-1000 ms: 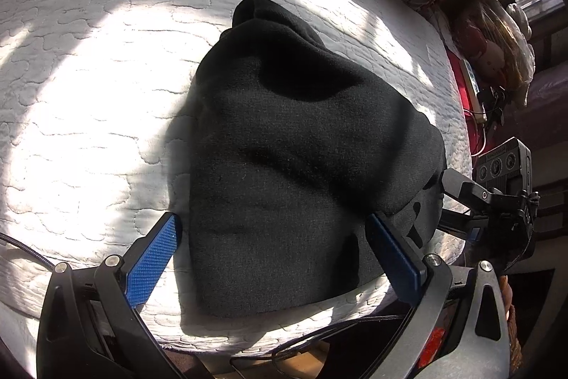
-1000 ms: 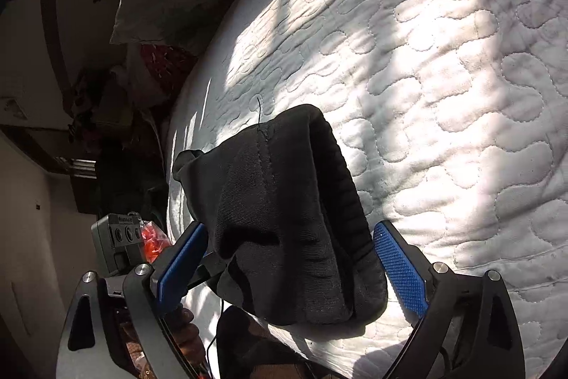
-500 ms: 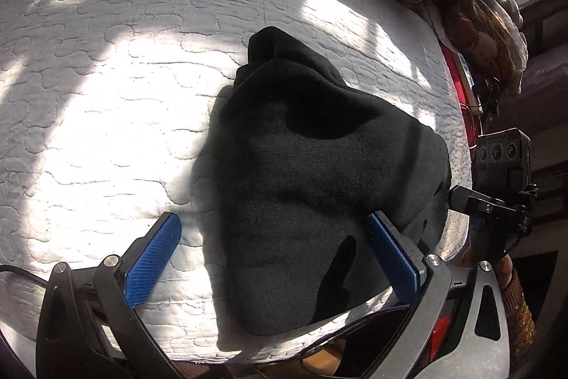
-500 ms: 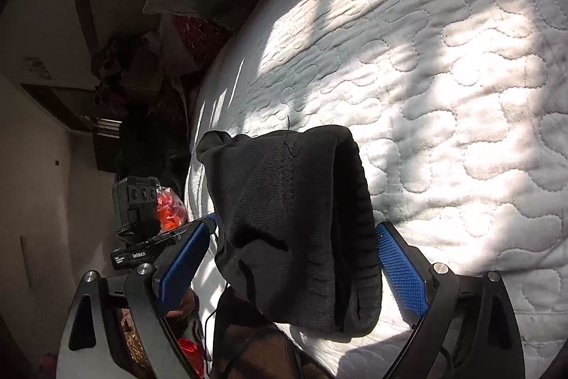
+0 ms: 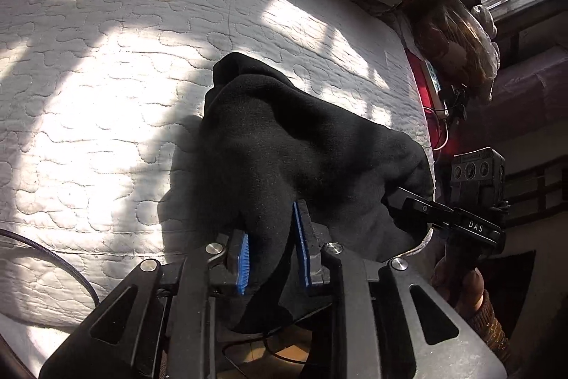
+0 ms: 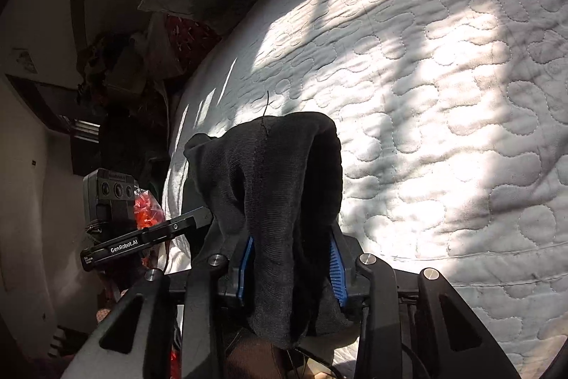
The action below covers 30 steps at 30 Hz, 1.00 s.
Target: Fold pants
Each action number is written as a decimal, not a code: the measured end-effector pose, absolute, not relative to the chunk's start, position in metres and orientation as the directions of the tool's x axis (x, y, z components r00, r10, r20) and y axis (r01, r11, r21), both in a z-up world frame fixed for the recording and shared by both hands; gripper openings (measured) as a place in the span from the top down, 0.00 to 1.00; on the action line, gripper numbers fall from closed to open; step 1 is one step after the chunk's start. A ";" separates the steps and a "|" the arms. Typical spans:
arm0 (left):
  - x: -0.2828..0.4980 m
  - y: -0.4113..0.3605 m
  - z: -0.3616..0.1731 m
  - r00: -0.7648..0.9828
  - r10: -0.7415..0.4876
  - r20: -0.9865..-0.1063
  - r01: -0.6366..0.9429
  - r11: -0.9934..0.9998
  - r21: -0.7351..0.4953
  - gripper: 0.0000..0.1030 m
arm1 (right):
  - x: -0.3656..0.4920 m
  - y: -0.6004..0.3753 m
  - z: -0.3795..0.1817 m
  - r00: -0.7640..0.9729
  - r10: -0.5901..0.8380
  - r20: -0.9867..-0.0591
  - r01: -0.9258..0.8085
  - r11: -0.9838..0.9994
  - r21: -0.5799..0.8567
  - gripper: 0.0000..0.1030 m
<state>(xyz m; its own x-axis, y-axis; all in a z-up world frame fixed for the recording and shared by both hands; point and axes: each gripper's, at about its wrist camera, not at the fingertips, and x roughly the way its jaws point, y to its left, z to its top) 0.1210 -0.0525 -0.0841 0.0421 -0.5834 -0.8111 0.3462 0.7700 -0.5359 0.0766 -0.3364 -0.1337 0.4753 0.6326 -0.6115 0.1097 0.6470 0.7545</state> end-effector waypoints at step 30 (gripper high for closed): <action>0.294 -0.025 -0.090 0.239 -0.310 -0.920 0.243 0.937 -0.253 0.76 | 0.259 -0.281 -0.109 0.506 0.456 -0.733 0.078 0.822 0.565 0.44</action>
